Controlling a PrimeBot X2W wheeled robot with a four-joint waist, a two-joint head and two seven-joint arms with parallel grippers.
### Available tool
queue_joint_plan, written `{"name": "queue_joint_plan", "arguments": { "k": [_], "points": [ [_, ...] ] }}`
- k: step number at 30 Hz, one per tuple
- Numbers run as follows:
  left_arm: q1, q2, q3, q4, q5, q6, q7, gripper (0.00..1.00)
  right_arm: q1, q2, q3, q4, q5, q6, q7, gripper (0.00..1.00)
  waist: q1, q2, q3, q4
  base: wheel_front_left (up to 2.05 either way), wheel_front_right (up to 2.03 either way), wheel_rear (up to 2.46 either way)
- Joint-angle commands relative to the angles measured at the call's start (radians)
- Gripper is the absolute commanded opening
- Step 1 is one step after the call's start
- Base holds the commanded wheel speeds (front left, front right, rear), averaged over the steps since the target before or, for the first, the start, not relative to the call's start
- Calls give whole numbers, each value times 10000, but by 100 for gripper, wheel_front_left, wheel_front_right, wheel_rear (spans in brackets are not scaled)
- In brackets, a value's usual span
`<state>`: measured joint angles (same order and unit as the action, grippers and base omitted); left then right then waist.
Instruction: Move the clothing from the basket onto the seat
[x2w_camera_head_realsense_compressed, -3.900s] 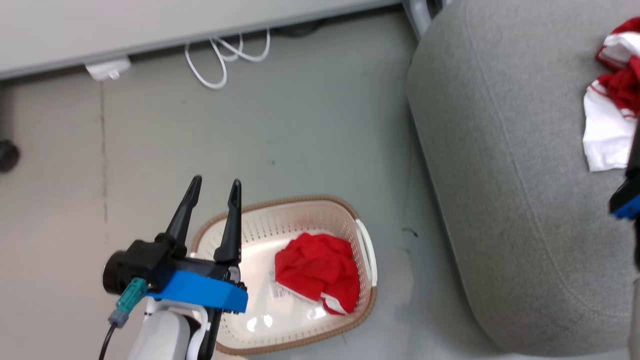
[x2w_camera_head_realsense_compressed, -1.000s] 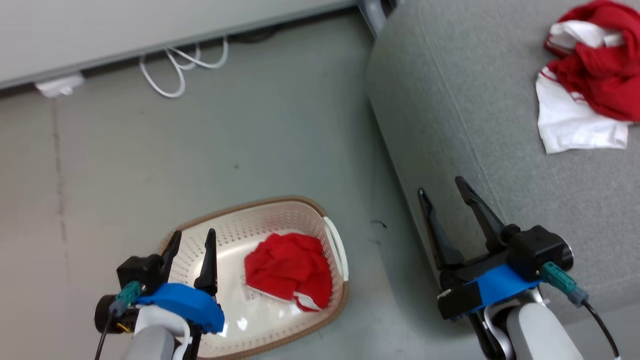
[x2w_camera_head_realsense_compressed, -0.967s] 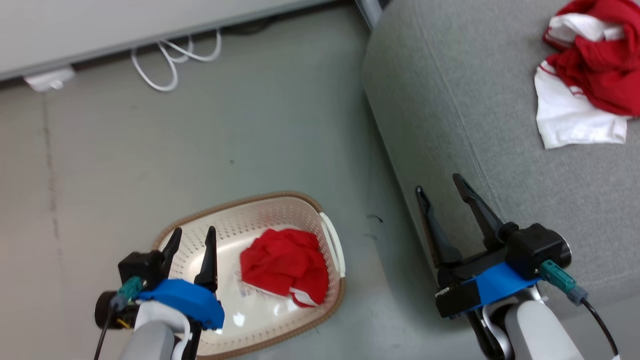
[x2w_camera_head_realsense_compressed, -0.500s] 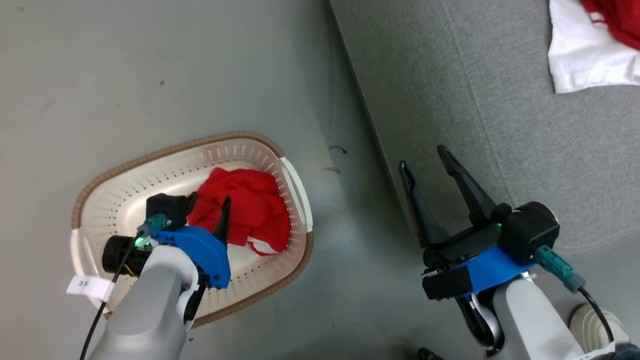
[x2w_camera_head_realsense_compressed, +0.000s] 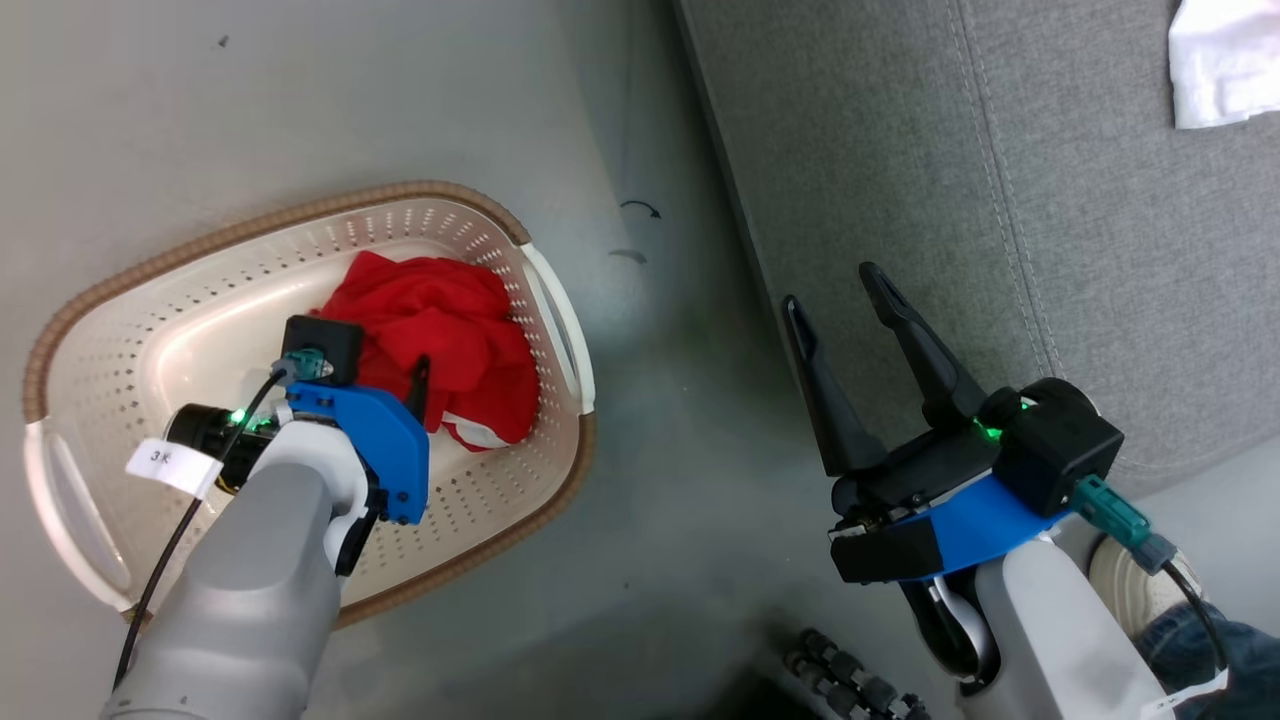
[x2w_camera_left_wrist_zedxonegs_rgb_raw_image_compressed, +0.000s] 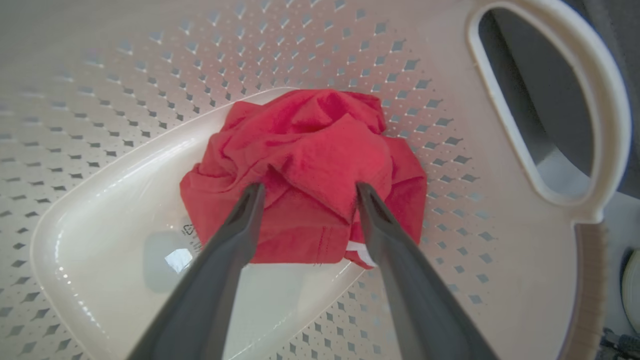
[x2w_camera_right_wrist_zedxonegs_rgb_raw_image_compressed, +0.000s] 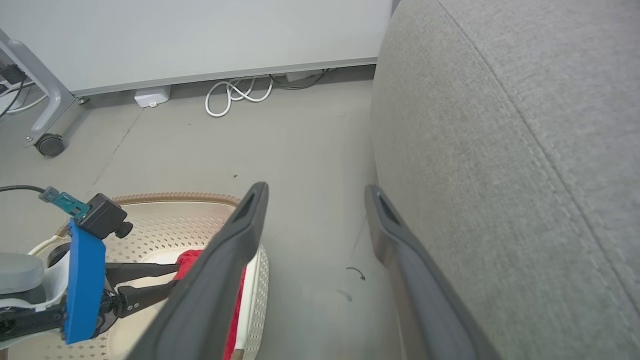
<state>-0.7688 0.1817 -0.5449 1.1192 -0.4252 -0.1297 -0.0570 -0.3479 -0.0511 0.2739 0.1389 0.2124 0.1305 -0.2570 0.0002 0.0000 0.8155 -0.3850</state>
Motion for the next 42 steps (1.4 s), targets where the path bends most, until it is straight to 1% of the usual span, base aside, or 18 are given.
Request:
{"name": "queue_joint_plan", "arguments": {
  "k": [1,8,15,17,18,19,20,21,37,42],
  "points": [
    [-244,46,-70,77,-70,-7,-9,100,-162,13,35,-65,63,5,-64,100,-2,0,202,-131,0,0,0],
    [-657,84,-405,486,-162,40,59,100,-74,13,32,-94,161,5,-89,100,-2,0,404,-225,0,0,0],
    [-956,-135,-516,980,-186,72,-50,100,101,13,-19,-230,189,5,-93,100,-2,0,423,-223,0,0,0],
    [-1008,-177,-556,1084,-208,64,-6,58,129,13,4,-241,201,5,-94,100,-2,0,410,-224,0,0,0],
    [-1029,-171,-588,1142,-201,61,35,31,125,13,19,-244,224,5,-94,100,-2,0,406,-227,0,0,0],
    [-1029,-171,-588,1142,-201,61,35,31,125,13,19,-244,224,5,-94,100,-2,0,406,-227,0,0,0],
    [-1049,-173,-614,1175,-199,57,37,2,115,13,29,-242,236,5,-94,100,-2,0,403,-228,0,0,0],
    [-1063,-191,-628,1196,-220,49,8,0,112,13,42,-245,251,5,-95,100,-2,0,400,-227,0,0,0],
    [-1123,-199,-788,1414,-673,-26,-205,0,-284,13,214,-101,236,5,-96,100,-2,0,188,-207,0,0,0],
    [-872,-438,-970,1261,-786,-32,-510,0,-276,14,155,11,100,5,-94,100,-2,0,-229,69,0,0,0]
  ]
}}
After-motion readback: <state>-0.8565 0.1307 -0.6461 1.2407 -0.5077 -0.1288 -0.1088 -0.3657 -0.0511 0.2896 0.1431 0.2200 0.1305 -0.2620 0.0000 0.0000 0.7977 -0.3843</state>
